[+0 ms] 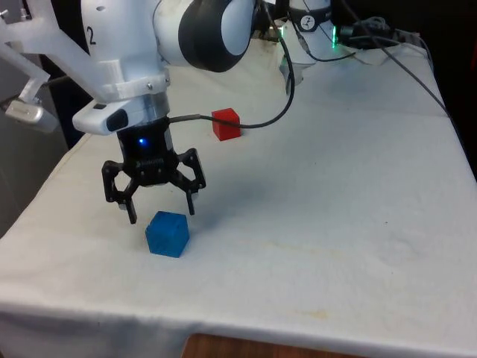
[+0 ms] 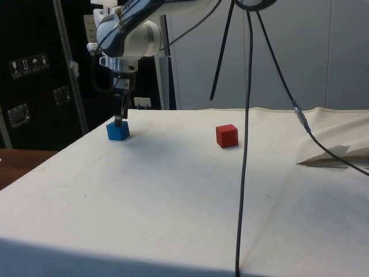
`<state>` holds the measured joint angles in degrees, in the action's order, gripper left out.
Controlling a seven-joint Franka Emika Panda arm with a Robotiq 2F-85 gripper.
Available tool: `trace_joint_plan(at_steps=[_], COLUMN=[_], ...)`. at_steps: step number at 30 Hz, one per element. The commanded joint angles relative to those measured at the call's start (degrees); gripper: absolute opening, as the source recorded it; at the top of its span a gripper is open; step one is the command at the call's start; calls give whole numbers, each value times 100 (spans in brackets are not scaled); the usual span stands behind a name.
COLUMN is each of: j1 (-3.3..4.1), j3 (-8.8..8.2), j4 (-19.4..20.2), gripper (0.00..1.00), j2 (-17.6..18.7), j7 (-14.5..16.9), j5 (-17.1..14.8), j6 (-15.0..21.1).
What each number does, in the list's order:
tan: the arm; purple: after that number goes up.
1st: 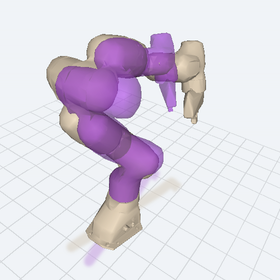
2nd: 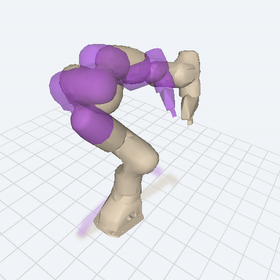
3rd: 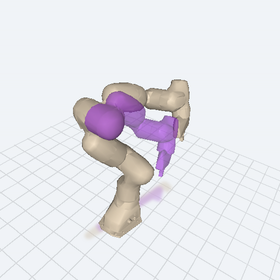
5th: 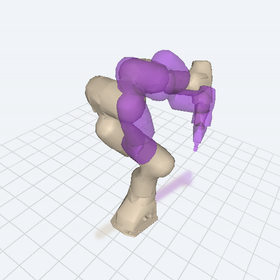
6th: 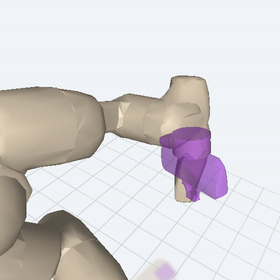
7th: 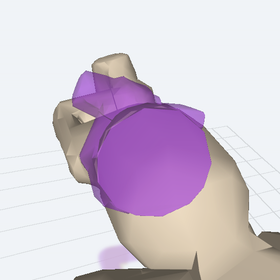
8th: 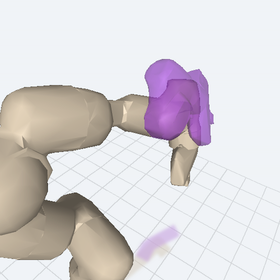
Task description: Stack the two cubes.
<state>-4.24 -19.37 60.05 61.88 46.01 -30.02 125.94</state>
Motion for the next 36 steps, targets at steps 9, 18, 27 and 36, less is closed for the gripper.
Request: trace_joint_plan(at_steps=[9,18,27,36], j1=[-23,-17,-11,0], j3=[-29,-29,-29,-57], j4=[-86,-40,-29,-6], gripper=[100,100,100,100], j2=[80,92,126,126], j7=[-206,-378,-527,-716], j5=[-29,-235,-521,-705], j6=[-6,40,34,57])
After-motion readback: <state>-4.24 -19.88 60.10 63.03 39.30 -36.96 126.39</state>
